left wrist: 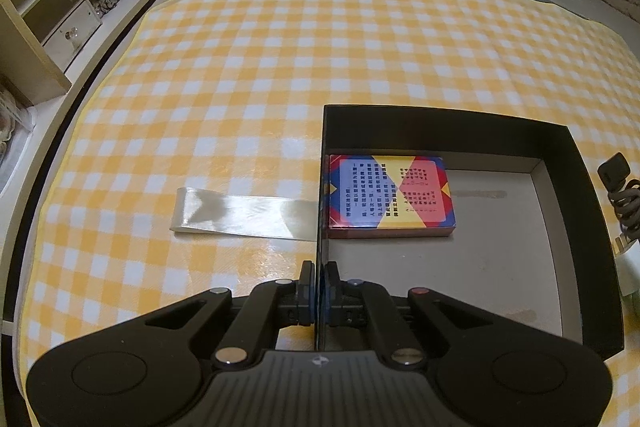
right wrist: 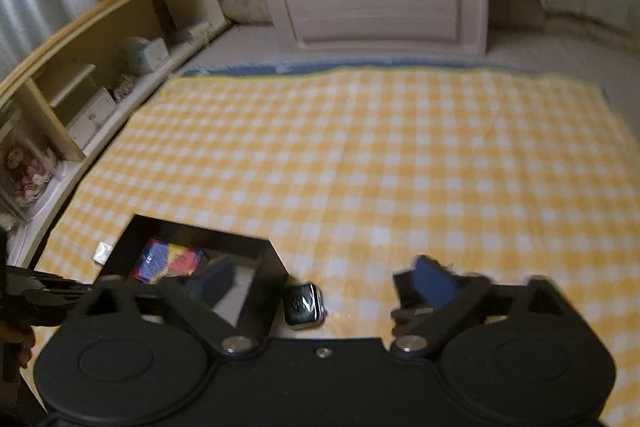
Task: Organize rigid objects
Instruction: 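Move the right gripper to the smartwatch and grasp it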
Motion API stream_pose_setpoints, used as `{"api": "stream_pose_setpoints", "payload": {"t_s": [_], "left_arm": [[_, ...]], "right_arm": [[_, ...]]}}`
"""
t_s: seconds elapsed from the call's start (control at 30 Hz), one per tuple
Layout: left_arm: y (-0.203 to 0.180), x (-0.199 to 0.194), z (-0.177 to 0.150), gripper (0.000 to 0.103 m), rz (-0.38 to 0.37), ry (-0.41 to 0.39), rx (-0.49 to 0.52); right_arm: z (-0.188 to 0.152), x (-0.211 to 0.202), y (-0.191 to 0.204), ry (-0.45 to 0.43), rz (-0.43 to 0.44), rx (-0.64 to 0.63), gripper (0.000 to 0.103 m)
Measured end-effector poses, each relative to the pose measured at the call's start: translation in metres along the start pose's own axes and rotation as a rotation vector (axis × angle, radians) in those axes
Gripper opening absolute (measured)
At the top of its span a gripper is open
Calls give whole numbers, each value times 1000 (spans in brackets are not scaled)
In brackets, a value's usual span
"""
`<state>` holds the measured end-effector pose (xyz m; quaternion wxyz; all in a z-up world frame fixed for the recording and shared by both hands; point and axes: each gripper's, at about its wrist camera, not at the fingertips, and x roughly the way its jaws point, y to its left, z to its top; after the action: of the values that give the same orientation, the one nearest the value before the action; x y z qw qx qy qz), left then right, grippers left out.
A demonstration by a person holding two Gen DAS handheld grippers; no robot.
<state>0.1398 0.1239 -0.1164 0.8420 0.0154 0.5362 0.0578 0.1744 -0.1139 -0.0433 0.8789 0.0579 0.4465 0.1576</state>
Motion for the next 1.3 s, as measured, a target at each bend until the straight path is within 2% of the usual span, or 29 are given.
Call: {"api": "stream_pose_setpoints", "payload": {"t_s": [0.03, 0.07, 0.23, 0.63, 0.7, 0.93, 1.13, 1.3], "left_arm": [[0, -1, 0, 5, 1, -1, 1], [0, -1, -1, 5, 0, -4, 1], [7, -4, -5, 5, 5, -9, -4], [39, -5, -10, 5, -10, -15, -19], [45, -5, -11, 5, -8, -15, -17], [45, -5, -12, 5, -7, -16, -19], [40, -6, -11, 5, -6, -14, -22], [39, -5, -11, 5, 3, -12, -15]], "right_arm": [[-2, 7, 0, 22, 10, -10, 67], [-4, 13, 1, 34, 13, -22, 65], [-12, 42, 13, 97, 36, -95, 62], [-17, 104, 34, 220, -4, -152, 58], [-16, 107, 34, 215, -6, -149, 53], [-13, 115, 21, 220, 24, -97, 55], [-19, 115, 22, 216, -4, -178, 52], [-24, 119, 38, 216, -50, -266, 51]]}}
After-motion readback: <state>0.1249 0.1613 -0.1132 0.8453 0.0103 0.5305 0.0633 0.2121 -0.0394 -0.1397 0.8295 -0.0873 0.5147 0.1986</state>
